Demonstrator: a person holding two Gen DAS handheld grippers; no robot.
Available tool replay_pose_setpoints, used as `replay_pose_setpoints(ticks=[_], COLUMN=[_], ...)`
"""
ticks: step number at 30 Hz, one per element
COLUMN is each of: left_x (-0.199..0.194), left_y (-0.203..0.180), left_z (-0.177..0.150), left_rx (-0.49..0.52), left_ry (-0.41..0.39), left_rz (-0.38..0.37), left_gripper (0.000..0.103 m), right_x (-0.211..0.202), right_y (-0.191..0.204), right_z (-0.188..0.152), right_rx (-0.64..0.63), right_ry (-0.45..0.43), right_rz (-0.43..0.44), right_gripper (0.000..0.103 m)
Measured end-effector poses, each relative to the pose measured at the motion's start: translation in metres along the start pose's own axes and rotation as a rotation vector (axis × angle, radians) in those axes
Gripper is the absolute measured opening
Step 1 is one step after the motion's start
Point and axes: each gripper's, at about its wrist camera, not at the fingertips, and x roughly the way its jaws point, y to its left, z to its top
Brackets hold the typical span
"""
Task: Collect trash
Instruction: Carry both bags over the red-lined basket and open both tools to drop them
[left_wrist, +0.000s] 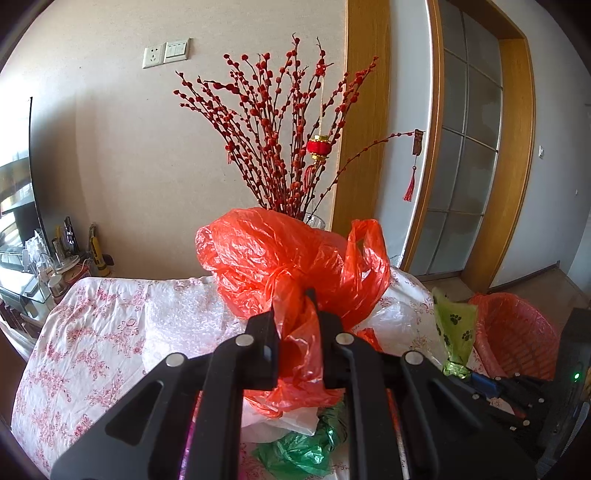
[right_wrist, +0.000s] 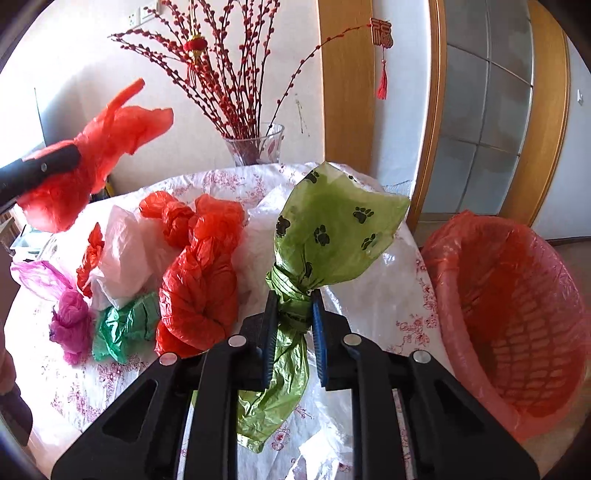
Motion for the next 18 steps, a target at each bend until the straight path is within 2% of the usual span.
replay_pose_setpoints(ticks=[8, 18], left_x=[0.0, 0.009], left_y=[-0.027, -0.084], left_z=[-0.004, -0.011], left_rx=[0.028, 0.075], left_ry=[0.004, 0.026], left_rz=[-0.068, -0.209], left_gripper=[0.013, 0.013], right_x=[-0.032, -0.056], right_y=[-0.025, -0.09], right_z=[0.011, 0.003], right_rx=[0.026, 0.113], right_ry=[-0.083, -0.124], right_rz=[-0.03, -0.164], right_gripper=[0.018, 0.018])
